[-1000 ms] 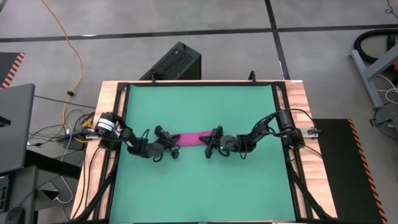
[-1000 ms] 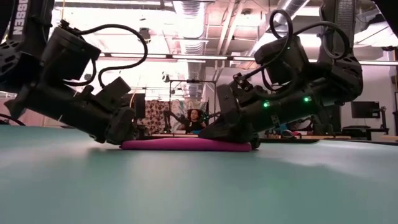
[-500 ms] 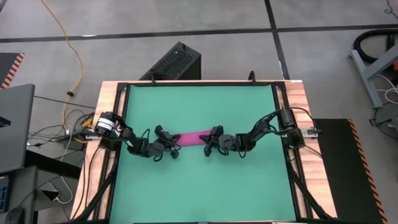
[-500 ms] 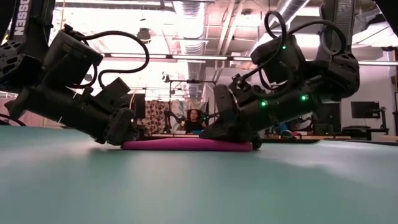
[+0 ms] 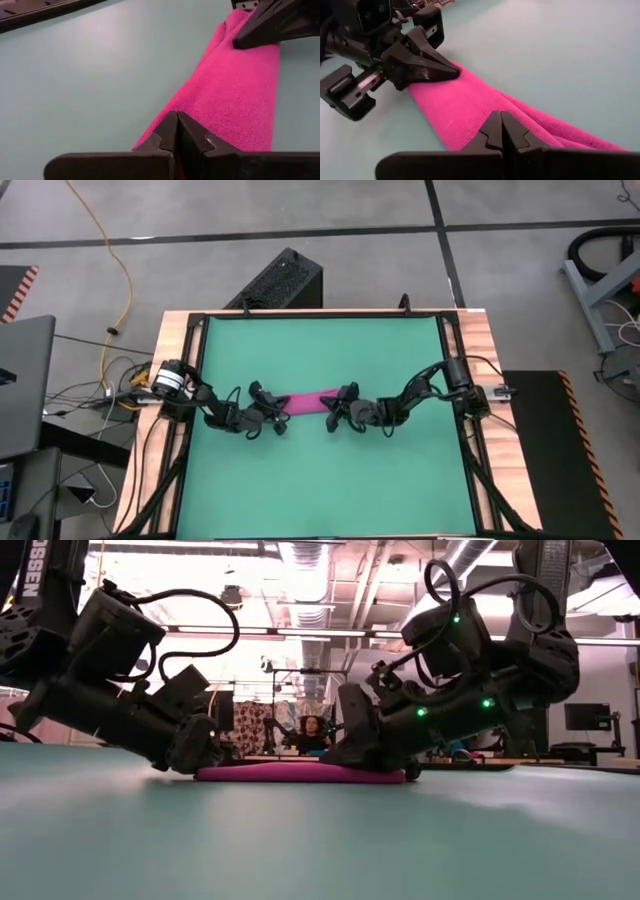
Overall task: Roll towel into tight, uniform cylinder
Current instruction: Roll the pink towel
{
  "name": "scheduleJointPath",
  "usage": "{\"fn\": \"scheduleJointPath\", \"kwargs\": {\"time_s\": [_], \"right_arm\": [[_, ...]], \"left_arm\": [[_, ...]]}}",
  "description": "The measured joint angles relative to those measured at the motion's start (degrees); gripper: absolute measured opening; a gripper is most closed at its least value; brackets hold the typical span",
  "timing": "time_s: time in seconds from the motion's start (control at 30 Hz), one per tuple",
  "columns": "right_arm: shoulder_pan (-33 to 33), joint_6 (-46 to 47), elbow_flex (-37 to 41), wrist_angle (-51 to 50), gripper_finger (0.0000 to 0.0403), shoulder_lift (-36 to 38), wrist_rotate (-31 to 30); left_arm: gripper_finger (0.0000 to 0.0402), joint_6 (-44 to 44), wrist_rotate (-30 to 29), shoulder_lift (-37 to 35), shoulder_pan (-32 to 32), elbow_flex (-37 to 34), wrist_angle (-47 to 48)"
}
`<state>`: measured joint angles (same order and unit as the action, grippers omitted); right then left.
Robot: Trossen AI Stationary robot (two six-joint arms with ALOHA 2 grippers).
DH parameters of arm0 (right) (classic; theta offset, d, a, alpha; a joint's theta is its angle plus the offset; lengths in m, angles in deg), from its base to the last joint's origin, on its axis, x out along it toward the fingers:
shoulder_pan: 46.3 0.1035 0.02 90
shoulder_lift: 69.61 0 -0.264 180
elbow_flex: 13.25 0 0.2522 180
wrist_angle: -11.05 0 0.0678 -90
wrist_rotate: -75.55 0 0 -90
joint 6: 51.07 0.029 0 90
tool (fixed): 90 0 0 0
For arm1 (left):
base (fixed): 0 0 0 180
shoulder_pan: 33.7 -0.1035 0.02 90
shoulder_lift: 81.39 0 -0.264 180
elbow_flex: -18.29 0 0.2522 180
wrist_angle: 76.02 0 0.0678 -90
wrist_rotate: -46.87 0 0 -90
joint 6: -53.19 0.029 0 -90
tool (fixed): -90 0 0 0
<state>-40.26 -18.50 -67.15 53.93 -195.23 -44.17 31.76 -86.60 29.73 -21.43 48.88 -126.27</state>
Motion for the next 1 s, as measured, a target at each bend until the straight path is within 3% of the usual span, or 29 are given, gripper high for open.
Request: {"fn": "scheduleJointPath", "kwargs": {"time_s": [0.3, 0.7, 0.9, 1.0], "right_arm": [[0.3, -1.8, 0.0, 1.6, 0.0007, -0.1, -0.5], [-0.7, -5.5, 0.4, 1.7, 0.0011, 6.0, -2.9], [-2.7, -9.0, 0.5, -0.9, 0.005, 13.3, -4.0], [-3.6, -10.9, 0.5, -3.4, 0.0068, 16.8, -1.9]], "left_arm": [[0.0, 5.1, 7.6, -8.2, 0.0, -0.1, 1.8], [0.0, 12.0, 3.7, -30.1, 0.0, 0.0, 20.8], [0.0001, 14.4, 3.5, -37.7, 0.0, 0.0, 25.3], [0.0006, 15.4, 3.6, -41.0, 0.0, 0.0, 27.3]]}}
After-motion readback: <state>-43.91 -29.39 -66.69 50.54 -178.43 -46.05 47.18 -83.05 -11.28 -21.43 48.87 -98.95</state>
